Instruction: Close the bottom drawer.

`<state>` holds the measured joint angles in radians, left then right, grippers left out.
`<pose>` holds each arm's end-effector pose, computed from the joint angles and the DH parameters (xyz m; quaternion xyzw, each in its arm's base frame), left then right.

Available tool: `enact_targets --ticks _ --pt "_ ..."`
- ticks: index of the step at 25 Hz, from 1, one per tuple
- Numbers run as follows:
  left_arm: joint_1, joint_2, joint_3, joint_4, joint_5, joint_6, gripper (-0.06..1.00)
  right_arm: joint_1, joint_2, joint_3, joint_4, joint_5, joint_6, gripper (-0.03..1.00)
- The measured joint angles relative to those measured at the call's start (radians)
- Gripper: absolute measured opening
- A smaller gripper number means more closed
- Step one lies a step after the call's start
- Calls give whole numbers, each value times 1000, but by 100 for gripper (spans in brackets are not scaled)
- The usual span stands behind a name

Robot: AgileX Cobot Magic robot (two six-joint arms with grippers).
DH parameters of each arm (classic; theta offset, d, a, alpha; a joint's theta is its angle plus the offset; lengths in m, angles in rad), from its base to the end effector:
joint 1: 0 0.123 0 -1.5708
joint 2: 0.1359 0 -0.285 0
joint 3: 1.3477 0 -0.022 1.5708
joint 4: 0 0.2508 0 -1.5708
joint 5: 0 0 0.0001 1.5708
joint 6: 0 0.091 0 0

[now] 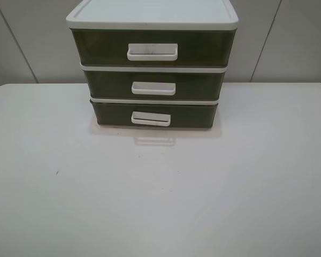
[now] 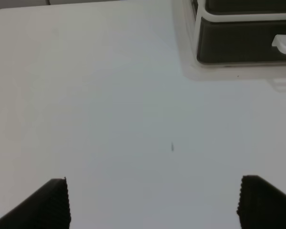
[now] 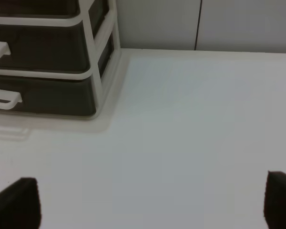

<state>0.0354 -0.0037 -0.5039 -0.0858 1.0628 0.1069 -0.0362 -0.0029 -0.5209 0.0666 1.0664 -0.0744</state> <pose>-0.0059 -0.0070 0.2784 0.0323 0.8504 -0.0055 0.5251 -0.0079 0.0056 0.2827 -0.0180 0.8478 0.0040 0.5300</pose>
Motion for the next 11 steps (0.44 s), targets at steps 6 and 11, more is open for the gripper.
enact_targets --ticks 6,11 --pt "0 0 0 0 0 0 72 -2 0 0 0 0 0 82" --pt "0 0 0 0 0 0 72 -2 0 0 0 0 0 82"
